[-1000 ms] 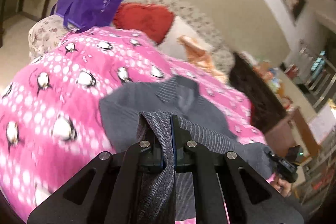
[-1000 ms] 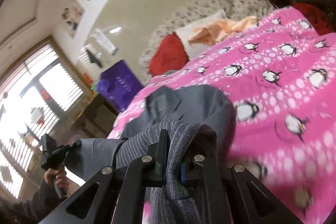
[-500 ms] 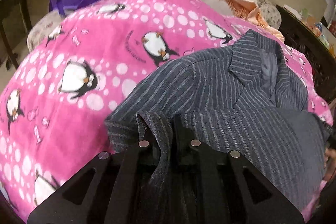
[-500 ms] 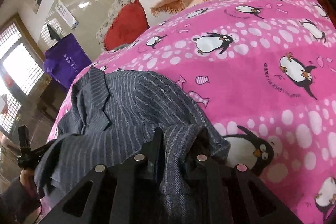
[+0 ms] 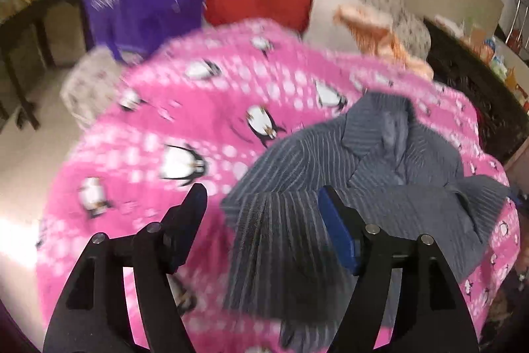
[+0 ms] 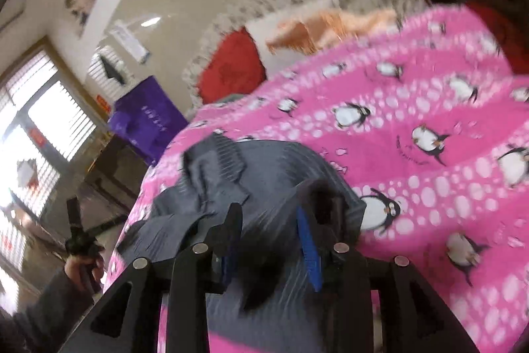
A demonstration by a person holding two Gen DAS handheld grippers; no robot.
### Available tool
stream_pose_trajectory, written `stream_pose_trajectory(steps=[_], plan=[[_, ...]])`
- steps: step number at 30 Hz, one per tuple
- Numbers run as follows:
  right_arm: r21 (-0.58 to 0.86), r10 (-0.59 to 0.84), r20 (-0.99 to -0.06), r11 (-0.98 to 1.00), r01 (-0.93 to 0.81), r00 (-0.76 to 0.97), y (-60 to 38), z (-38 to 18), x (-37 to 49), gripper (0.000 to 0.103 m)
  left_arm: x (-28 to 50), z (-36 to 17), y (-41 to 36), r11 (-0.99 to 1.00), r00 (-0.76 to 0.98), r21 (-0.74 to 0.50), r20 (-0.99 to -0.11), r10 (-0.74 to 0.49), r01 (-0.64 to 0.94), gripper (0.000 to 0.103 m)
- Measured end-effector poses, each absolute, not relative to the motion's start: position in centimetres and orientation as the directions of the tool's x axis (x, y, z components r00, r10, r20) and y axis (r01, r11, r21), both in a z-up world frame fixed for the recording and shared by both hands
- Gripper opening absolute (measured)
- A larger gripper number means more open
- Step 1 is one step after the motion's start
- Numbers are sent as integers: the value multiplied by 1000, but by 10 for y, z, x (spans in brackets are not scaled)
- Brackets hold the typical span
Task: Fold large clothes
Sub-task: 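Fold the hem up toward the collar with both grippers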
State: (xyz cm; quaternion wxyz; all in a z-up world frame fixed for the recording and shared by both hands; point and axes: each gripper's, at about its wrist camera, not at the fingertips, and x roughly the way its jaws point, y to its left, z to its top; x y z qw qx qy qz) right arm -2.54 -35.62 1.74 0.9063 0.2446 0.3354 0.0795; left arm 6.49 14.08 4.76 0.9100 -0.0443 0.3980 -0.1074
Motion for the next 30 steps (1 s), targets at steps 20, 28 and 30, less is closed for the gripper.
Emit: stream_pose_trajectory(steps=[20,28,30], plan=[[231,180,-801,973,16,571,-262,-65,14,23,13,-22,19,940,495,-123,-824,-275,317,35],[219,190,-833,976,-7,520,-260,-62,50,22,78,-19,12,953,491,-167,-826,-276,254,35],[194,174,-788,981,-29,590,-264,-47,71,22,108,-6,11,957,524,-175,-807,-273,230,35]])
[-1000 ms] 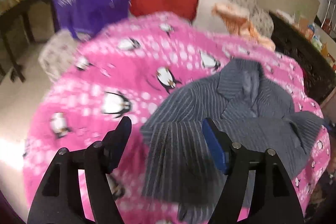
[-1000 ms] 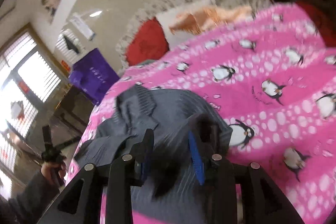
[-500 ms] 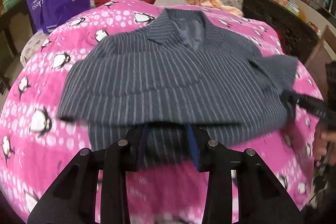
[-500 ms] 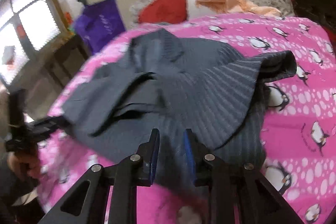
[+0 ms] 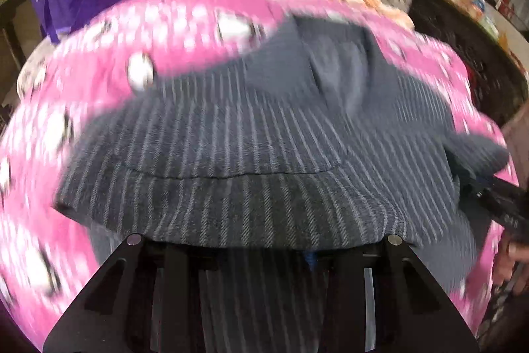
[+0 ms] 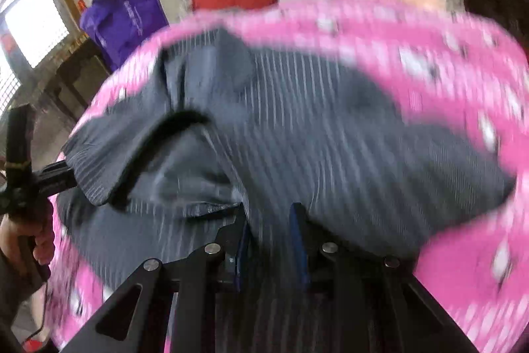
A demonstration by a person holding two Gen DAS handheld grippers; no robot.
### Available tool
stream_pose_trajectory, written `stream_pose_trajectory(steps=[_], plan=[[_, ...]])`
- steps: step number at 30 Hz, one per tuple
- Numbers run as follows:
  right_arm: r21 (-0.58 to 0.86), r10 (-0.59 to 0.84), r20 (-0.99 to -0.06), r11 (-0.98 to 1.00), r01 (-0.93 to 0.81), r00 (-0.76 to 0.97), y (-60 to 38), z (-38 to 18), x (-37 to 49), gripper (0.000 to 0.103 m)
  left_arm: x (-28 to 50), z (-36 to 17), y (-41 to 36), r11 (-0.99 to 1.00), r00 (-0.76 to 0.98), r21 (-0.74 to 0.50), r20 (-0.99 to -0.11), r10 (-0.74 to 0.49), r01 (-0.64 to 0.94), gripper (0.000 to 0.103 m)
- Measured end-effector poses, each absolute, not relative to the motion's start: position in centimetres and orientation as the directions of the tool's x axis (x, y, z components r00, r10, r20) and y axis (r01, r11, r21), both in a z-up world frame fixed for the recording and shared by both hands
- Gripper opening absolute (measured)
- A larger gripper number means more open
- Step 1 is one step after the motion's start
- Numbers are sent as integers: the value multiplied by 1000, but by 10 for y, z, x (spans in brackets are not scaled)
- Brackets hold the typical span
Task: Fold large clothes
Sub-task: 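Fold the hem up toward the collar with both grippers, then release the folded hem and open both grippers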
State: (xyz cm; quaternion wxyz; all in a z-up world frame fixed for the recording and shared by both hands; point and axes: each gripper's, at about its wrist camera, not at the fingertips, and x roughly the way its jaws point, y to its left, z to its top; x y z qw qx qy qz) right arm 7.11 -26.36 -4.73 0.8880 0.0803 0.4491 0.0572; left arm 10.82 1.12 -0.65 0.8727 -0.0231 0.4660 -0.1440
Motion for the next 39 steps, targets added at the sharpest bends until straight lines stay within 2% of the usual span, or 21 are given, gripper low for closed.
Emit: stream_pose_trajectory(steps=[2,4,7,10,14,18,22,25,26,27,28,29,30,32,35,39], plan=[[224,194,-733,974,-38,652,-271,-29,91,22,133,10,13,962,562,-191,-782,-269,195,35],[209,154,-685,978,-11,712,-277,-5,101,22,153,28,17,960,585,-222,-761,-282,174,35],[181,127,-558,983,-28,820,-282,37,84,23,160,49,21,959,637,-217,-716,-284,184,37],[139,84,-513,990,-15,854,-285,53,63,23,154,52,28,957,658,-227,-695,-290,182,38],[169,109,-551,985,-17,827,-290,32,34,23,131,36,37,946,662,-262,-678,-321,190,38],[177,97,-636,984,23,766,-285,-3,44,24,119,-1,44,959,648,-246,-710,-276,138,38],[225,202,-694,973,-59,691,-261,-28,75,23,104,-39,56,958,649,-280,-717,-255,67,38],[176,243,-744,970,-169,622,-232,-52,113,23,92,-46,53,964,692,-251,-681,-240,87,39],[144,233,-772,970,-194,592,-229,-63,125,23,93,-47,54,960,690,-266,-679,-250,86,39],[51,160,-791,979,-198,591,-230,-76,139,20,95,-49,57,954,684,-289,-679,-266,85,39],[17,131,-782,982,-188,609,-237,-78,144,18,97,-51,63,942,681,-326,-671,-292,82,39],[11,109,-753,988,-152,649,-255,-77,152,3,98,-52,67,934,680,-349,-665,-308,82,39],[26,84,-733,995,-97,675,-274,-75,156,0,98,-54,69,927,679,-365,-661,-320,82,39],[74,95,-688,995,-60,719,-300,-68,157,0,101,-56,73,915,677,-396,-653,-341,78,39],[-6,77,-678,994,-110,731,-296,-69,153,0,101,-54,70,916,677,-393,-654,-337,76,39],[82,105,-657,994,-68,746,-315,-63,147,0,101,-53,69,917,677,-392,-654,-336,76,39]])
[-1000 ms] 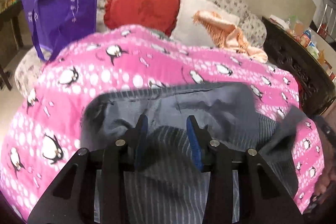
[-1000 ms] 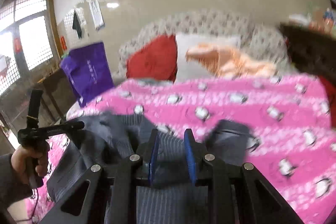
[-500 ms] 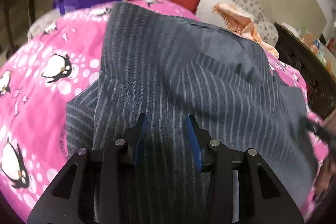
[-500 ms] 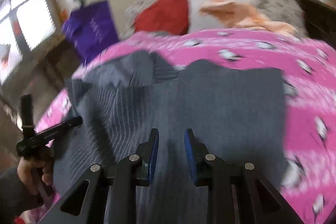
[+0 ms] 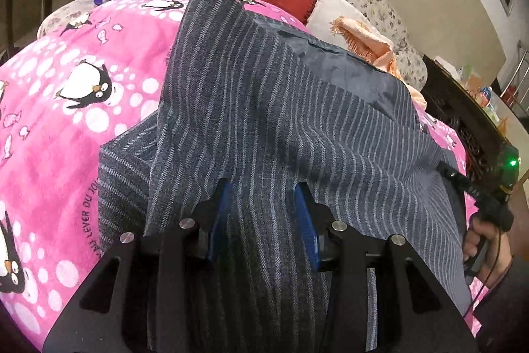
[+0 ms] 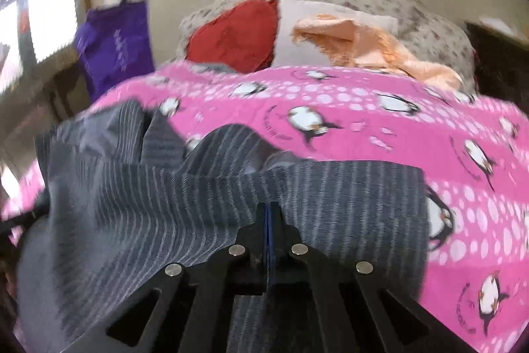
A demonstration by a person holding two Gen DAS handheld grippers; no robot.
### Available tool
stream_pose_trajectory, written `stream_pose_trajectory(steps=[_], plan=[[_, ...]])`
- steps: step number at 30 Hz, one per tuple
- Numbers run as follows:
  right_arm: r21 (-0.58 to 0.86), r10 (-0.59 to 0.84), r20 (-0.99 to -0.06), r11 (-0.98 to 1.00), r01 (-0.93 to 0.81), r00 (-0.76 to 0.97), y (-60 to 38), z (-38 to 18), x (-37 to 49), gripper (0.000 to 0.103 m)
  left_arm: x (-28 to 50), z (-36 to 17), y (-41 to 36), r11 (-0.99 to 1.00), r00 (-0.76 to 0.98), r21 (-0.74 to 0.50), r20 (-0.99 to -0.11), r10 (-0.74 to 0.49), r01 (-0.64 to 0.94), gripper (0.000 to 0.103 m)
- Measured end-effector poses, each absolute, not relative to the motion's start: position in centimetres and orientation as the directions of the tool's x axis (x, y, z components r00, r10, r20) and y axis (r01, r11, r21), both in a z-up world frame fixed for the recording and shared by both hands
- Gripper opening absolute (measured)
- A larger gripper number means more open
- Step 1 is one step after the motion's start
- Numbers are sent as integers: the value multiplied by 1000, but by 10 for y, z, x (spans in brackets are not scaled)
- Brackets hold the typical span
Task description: Fold large clothes
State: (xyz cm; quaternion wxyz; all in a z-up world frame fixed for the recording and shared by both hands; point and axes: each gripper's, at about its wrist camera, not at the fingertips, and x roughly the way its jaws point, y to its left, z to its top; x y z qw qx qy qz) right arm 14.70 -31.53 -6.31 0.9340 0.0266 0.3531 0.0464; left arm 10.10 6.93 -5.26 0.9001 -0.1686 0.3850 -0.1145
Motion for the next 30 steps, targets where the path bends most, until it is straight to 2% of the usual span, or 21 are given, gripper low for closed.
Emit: stream_pose_trajectory(steps=[3,6,8,12,15,17,19,20,22,24,27,30], plan=[[115,5,-638,989,89,770,-341,-46,141,0,99,-52,70,917,677,-392,-655,-336,75,39],[178,-73,-656,952,247,752,-371,-32,121,2,100,-52,70,920,677,-386,-657,-331,75,39],[177,-32,-660,964,197,751,-356,-23,108,2,99,-53,71,921,677,-383,-659,-328,74,39],[164,130,-671,986,-25,730,-287,-20,73,3,102,-52,66,928,676,-366,-665,-316,73,39],[96,65,-739,995,10,670,-253,-35,47,3,99,-39,64,951,630,-302,-726,-276,68,39],[54,26,-750,998,22,660,-240,-37,22,3,76,-18,74,957,652,-287,-720,-238,33,40],[18,11,-732,1000,3,682,-229,-35,-1,7,38,0,83,963,711,-265,-669,-219,47,57],[8,8,-726,1000,-3,688,-225,-36,-10,7,24,1,83,968,726,-243,-654,-210,60,71],[13,14,-729,1000,-7,684,-224,-46,-20,9,2,-10,81,977,725,-190,-659,-200,96,72],[48,16,-762,998,31,647,-231,-69,-26,14,-6,-37,82,980,677,-180,-712,-189,84,74],[98,51,-706,995,25,706,-238,-87,-36,14,-5,-53,98,950,660,-306,-703,-264,54,78],[135,76,-698,990,26,712,-243,-88,-35,14,-3,-57,98,946,656,-319,-703,-275,56,78]])
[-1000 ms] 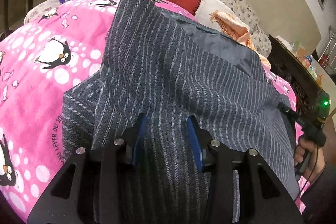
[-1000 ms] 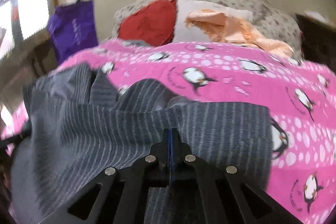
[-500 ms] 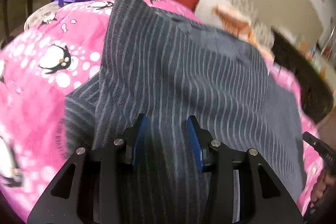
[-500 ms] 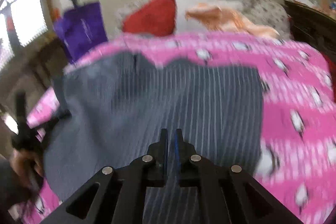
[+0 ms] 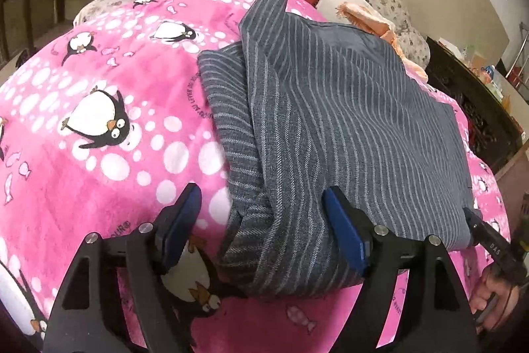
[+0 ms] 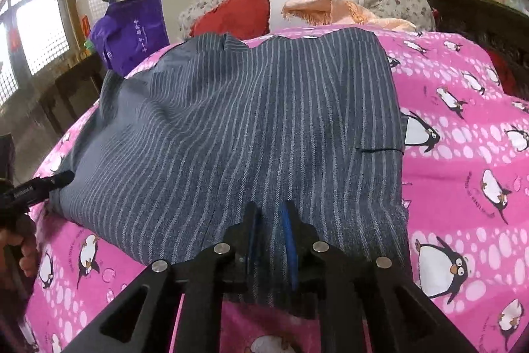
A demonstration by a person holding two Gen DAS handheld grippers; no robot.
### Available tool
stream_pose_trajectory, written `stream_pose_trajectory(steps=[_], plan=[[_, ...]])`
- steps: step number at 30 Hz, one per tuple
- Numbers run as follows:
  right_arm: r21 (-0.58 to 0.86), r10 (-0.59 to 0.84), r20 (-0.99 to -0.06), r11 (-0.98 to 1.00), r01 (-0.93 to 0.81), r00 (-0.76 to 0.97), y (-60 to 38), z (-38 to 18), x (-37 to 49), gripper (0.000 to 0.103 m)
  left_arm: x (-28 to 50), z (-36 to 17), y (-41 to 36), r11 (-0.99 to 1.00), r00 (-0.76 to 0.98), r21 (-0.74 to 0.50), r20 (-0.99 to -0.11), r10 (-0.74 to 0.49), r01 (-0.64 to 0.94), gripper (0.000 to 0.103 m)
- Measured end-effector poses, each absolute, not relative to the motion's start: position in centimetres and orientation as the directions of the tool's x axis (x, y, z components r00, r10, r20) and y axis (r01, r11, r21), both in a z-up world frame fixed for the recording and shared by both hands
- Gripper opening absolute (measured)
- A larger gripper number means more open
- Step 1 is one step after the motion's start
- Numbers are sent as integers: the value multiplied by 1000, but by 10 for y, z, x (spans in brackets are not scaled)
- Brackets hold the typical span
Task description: Fold large clothes
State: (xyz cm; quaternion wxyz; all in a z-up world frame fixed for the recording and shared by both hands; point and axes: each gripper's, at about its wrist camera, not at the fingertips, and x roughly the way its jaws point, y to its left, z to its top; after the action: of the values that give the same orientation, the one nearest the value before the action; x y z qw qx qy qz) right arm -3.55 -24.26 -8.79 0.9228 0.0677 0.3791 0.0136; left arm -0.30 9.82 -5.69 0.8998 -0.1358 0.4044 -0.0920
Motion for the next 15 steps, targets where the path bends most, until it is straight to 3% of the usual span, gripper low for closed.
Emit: stream_pose_trajectory(steps=[6,15], plan=[[147,86,-701,989,26,708,-245,-90,-34,14,-1,-57,109,923,655,-380,-685,-321,55,79],[49,5,-710,998,42,705,-229,-88,-36,14,-4,-54,117,893,660,-445,-652,-373,64,79]])
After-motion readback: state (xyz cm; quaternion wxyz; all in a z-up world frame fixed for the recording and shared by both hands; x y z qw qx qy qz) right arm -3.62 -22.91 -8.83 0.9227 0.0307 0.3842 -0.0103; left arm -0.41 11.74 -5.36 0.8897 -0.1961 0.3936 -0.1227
